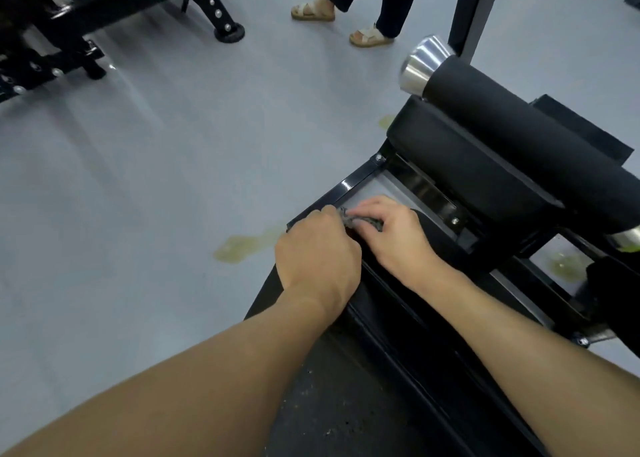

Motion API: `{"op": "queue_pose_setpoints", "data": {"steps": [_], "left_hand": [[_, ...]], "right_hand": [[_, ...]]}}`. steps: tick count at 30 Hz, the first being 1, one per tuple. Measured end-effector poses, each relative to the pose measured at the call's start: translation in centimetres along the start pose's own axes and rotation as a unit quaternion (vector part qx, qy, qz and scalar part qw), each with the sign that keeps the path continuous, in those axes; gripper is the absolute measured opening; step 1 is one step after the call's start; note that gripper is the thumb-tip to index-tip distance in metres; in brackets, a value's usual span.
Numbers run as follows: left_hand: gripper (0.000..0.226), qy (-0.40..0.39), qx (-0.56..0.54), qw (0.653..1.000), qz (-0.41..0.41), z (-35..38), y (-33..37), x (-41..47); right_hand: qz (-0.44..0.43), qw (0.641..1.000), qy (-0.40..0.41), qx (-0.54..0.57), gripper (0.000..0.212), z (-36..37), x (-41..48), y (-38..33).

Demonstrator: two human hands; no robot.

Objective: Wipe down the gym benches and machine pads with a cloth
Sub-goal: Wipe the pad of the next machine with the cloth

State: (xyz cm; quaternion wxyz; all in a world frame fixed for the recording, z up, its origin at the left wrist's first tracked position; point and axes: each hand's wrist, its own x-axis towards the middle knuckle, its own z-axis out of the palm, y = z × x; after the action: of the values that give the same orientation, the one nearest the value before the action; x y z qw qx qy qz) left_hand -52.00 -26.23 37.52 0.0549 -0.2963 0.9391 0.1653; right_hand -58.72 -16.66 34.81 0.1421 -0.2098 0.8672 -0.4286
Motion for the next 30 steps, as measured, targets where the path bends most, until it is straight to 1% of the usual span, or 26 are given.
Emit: {"op": "queue_pose_setpoints", "data": {"steps": [2,6,8,11,13,16,18,21,22,24,26,27,30], "left_hand": [[0.032,0.000,-0.003,1.000,-0.005,0.0,0.0,0.0],[0.030,-0.004,-0.014,1.000,-0.004,-0.1,0.0,0.0],[0.029,0.000,-0.012,1.000,-0.007,-0.2,0.1,0.0],[0.028,0.012,-0.009,1.000,-0.009,-0.2,0.2,0.0],[0.028,0.008,-0.008,1.000,-0.007,-0.2,0.2,0.1],[0.026,0.011,-0.003,1.000,0.001,-0.1,0.2,0.1],[0.026,0.011,-0.001,1.000,0.000,-0.1,0.2,0.1],[0.027,0.009,-0.003,1.000,-0.001,-0.2,0.2,0.0],[0.026,0.008,-0.003,1.000,0.000,-0.2,0.2,0.0],[0.025,0.009,-0.007,1.000,-0.001,-0.2,0.1,0.0],[0.025,0.012,-0.009,1.000,-0.002,-0.2,0.1,0.0],[0.025,0.013,-0.008,1.000,-0.002,-0.2,0.1,0.0],[0.026,0.011,-0.009,1.000,-0.002,-0.3,0.2,-0.2]], "right_hand": [[0.015,1.000,0.001,0.005,0.019,0.3,-0.1,0.0],[-0.009,1.000,-0.012,0.015,0.019,-1.1,-3.6,0.6],[-0.007,1.000,-0.006,0.016,0.018,-0.9,-1.7,1.3],[0.027,0.999,-0.010,0.029,0.018,-0.1,0.7,1.4],[0.032,0.999,-0.010,0.034,0.022,-0.6,-1.1,1.4],[0.009,0.998,-0.034,0.043,0.026,-1.8,-4.2,1.7],[0.009,0.999,-0.025,0.029,0.025,-1.5,-2.2,2.0],[0.044,0.998,-0.020,0.033,0.024,-0.5,0.6,2.0],[0.042,0.998,-0.021,0.033,0.023,-0.7,-0.1,2.1],[0.007,0.999,-0.030,0.042,0.024,-1.9,-2.5,2.7],[-0.002,0.998,-0.033,0.052,0.024,-2.6,-4.1,3.1],[0.006,0.998,-0.028,0.050,0.024,-2.4,-3.5,3.3],[0.065,0.997,-0.016,0.043,0.023,-0.9,0.5,3.5]]}}
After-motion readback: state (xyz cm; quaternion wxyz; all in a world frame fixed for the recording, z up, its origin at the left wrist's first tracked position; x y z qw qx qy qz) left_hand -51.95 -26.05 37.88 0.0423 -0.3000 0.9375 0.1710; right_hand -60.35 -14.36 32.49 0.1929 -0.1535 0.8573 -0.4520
